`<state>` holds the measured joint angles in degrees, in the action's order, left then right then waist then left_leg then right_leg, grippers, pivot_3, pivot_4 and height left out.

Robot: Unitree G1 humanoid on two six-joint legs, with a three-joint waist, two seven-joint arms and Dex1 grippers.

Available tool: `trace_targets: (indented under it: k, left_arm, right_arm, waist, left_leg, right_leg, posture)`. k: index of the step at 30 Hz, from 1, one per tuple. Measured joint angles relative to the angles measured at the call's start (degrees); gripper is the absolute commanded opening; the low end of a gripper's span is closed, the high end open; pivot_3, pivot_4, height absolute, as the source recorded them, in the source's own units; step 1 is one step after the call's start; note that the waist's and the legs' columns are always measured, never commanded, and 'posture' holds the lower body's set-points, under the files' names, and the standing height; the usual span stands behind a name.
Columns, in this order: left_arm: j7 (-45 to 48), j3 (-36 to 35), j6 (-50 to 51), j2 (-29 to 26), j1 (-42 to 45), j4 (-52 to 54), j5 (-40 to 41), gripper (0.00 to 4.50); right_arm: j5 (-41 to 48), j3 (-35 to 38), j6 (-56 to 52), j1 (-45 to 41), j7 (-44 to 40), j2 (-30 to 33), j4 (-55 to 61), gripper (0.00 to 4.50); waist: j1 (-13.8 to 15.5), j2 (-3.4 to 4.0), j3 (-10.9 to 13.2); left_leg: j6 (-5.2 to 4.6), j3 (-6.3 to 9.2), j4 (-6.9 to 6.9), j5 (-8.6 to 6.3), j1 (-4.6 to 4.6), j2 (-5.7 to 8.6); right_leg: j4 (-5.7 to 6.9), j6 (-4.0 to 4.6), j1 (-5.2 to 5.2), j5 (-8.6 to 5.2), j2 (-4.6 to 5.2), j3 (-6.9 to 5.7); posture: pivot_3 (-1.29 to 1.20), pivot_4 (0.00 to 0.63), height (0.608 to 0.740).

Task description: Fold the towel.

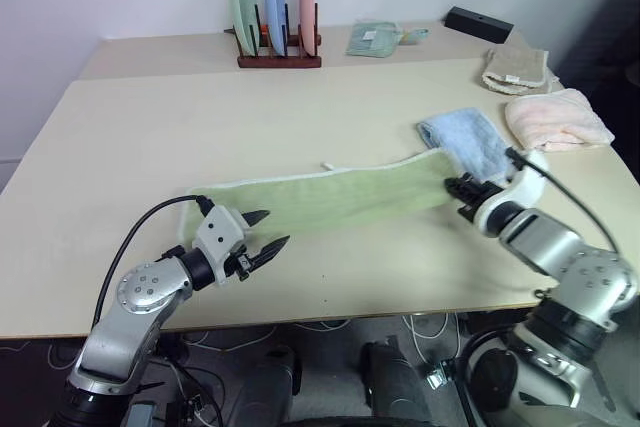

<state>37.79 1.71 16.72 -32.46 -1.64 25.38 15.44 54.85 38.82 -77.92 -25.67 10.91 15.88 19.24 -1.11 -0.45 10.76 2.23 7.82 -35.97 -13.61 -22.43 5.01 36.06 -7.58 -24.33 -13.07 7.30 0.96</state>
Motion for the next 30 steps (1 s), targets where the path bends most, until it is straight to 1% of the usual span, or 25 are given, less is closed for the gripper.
trace_targets:
  k: [2,4,8,10,12,14,17,20,24,25,26,30]
  left_arm:
    - [0.07,-0.01,-0.22,0.07,0.79,-0.73,-0.07,2.86]
    - [0.26,0.13,-0.39,0.26,1.81,-1.59,-0.31,2.86]
    - [0.56,0.87,-1.01,0.65,2.98,-2.75,-1.12,2.86]
    - [0.59,1.05,-1.01,0.86,3.34,-3.01,-1.22,2.86]
    - [0.58,1.19,-1.03,1.00,3.81,-3.18,-1.27,2.86]
    - [0.54,1.42,-1.05,1.12,3.99,-3.16,-1.46,2.86]
    - [0.40,1.72,-1.03,1.27,3.94,-3.11,-2.21,2.86]
    - [-0.14,1.77,-0.91,1.52,3.65,-2.73,-2.43,2.86]
    - [-0.69,1.82,-0.73,1.57,2.57,-1.95,-2.46,2.86]
    - [-0.70,1.88,-0.69,1.57,2.33,-1.79,-2.46,2.86]
    - [-0.71,1.93,-0.62,1.57,2.29,-1.70,-2.46,2.86]
    - [-0.73,1.97,-0.13,1.54,2.24,-1.47,-2.51,2.86]
  right_arm:
    - [-0.16,-3.33,0.07,0.05,-3.36,5.34,2.29,0.03]
    - [-0.97,-9.01,0.97,0.10,-7.53,9.86,3.98,0.03]
    - [-6.35,-26.26,6.32,0.07,-18.31,19.67,8.75,0.03]
    - [-10.03,-35.45,9.89,-0.09,-23.49,23.26,10.94,0.03]
    - [-14.21,-43.03,13.45,-0.52,-26.68,23.40,10.51,0.03]
    - [-17.97,-48.80,16.32,-1.01,-28.40,22.80,8.51,0.03]
    - [-23.79,-54.92,20.48,-2.03,-30.06,20.35,4.08,0.03]
    - [-27.91,-58.12,23.11,-2.67,-31.14,18.14,0.53,0.03]
    - [-31.22,-58.30,24.44,-2.92,-32.15,16.05,-1.30,0.03]
    - [-31.50,-58.30,24.51,-2.92,-32.75,15.95,-1.30,0.62]
    - [-31.60,-58.30,24.51,-2.91,-33.27,15.83,-1.30,0.91]
    - [-31.44,-57.39,24.52,-2.32,-35.29,15.43,-0.18,2.87]
  waist:
    - [-0.06,-0.01,-0.01]
    - [-0.04,-0.01,-0.01]
    - [0.20,-0.02,0.00]
    - [0.30,-0.13,0.02]
    - [0.32,-0.14,0.02]
    - [0.38,-0.15,0.03]
    - [0.41,-0.15,0.03]
    - [0.43,-0.15,0.03]
    - [0.47,-0.15,0.03]
    - [0.46,-0.15,0.03]
    - [0.46,-0.15,0.03]
    - [0.47,-0.15,0.03]
  left_leg:
    - [-0.04,-0.02,-0.01,-0.02,0.01,-0.03]
    - [-0.05,-0.06,-0.01,-0.03,0.01,-0.04]
    - [-0.08,-0.05,-0.04,-0.05,-0.05,-0.03]
    - [-0.09,-0.02,-0.04,-0.05,-0.06,-0.03]
    - [-0.08,-0.03,-0.06,-0.05,-0.07,-0.03]
    - [-0.08,-0.02,-0.08,-0.05,-0.08,-0.02]
    - [-0.08,0.00,-0.06,-0.05,-0.07,0.00]
    - [-0.08,0.01,-0.05,-0.05,-0.08,0.00]
    - [-0.07,0.03,-0.06,-0.05,-0.08,0.01]
    - [-0.07,0.03,-0.05,-0.05,-0.08,0.01]
    - [-0.07,0.04,-0.06,-0.05,-0.08,0.01]
    - [-0.07,0.04,-0.06,-0.05,-0.08,0.01]
  right_leg:
    - [-0.01,-0.01,0.01,-0.01,-0.03,-0.01]
    - [-0.03,-0.01,0.01,-0.01,-0.03,0.00]
    - [-0.08,-0.07,0.01,-0.04,-0.01,0.00]
    - [-0.10,-0.08,0.01,-0.05,-0.01,-0.02]
    - [-0.10,-0.08,0.01,-0.04,0.00,-0.02]
    - [-0.10,-0.08,0.01,-0.04,0.01,-0.01]
    - [-0.11,-0.08,0.01,-0.04,0.01,-0.01]
    - [-0.12,-0.07,0.01,-0.04,0.01,-0.01]
    - [-0.12,-0.07,0.01,-0.04,0.01,-0.01]
    - [-0.13,-0.07,0.01,-0.04,0.01,-0.01]
    - [-0.12,-0.07,0.01,-0.04,0.01,-0.02]
    - [-0.13,-0.07,0.01,-0.04,0.01,-0.01]
  posture:
    - [0.00,0.150,0.740]
    - [0.00,0.150,0.740]
    - [0.00,0.150,0.740]
    - [0.00,0.150,0.740]
    - [0.00,0.150,0.740]
    - [0.00,0.150,0.740]
    - [0.00,0.150,0.740]
    - [0.00,0.150,0.740]
    - [0.00,0.150,0.740]
    - [0.00,0.150,0.740]
    - [0.00,0.150,0.740]
    - [0.00,0.150,0.740]
